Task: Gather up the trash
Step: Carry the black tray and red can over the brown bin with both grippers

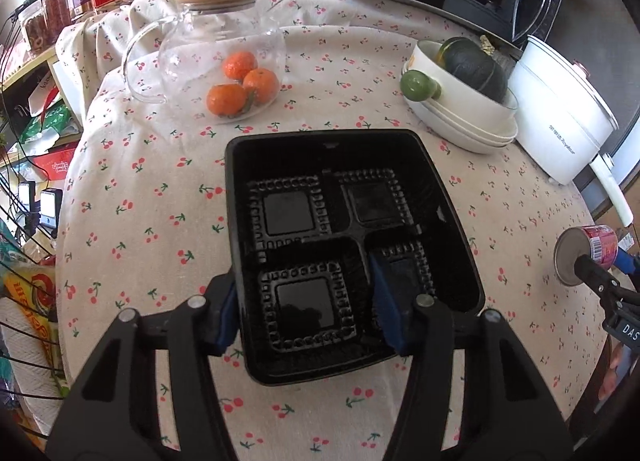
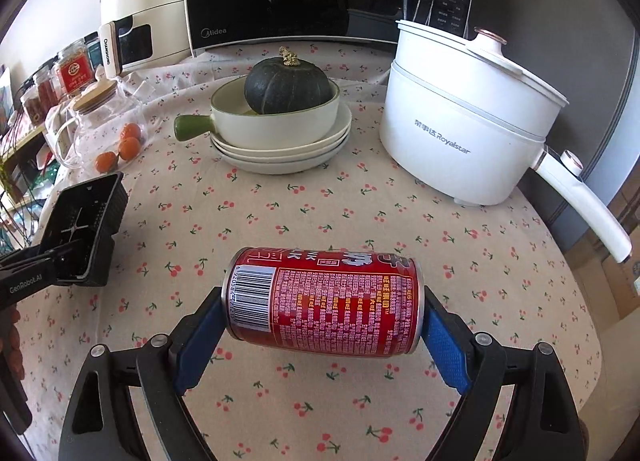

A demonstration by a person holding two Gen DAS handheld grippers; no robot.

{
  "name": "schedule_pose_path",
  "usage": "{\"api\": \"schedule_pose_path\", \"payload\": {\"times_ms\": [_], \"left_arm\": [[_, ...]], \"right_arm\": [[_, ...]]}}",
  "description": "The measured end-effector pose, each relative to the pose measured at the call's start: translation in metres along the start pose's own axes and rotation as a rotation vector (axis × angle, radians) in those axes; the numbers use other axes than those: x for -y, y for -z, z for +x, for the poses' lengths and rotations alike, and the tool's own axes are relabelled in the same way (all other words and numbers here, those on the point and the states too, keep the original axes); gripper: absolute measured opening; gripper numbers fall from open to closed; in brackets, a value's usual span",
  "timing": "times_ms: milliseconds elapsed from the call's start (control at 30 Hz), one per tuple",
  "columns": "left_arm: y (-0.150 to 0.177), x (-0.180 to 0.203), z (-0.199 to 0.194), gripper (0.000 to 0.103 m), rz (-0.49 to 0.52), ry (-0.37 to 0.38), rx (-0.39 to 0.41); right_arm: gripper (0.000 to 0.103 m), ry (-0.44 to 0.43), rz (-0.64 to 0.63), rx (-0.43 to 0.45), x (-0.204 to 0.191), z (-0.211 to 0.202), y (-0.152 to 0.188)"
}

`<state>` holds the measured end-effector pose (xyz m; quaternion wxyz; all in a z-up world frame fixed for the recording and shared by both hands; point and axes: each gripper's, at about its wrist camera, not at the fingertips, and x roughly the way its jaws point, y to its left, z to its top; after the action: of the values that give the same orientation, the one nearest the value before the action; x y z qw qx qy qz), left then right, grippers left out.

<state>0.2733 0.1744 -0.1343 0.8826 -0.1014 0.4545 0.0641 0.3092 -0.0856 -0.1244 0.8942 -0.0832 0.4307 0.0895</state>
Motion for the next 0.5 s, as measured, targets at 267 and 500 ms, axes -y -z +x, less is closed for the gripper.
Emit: {"api": "schedule_pose_path", "payload": {"times_ms": [267,500], "left_arm": [[0.027,0.032,-0.057,0.058,0.103,0.037,0.033],[0.057,0.061,-0.093,0.058,0.171,0.085,0.045]], "right_arm": [[0.092,0.012,0.022,0.012,0.023,-0.057,0.035],[0.092,0.025,0.036,0.024,0.042,-0.102,0.070]]}}
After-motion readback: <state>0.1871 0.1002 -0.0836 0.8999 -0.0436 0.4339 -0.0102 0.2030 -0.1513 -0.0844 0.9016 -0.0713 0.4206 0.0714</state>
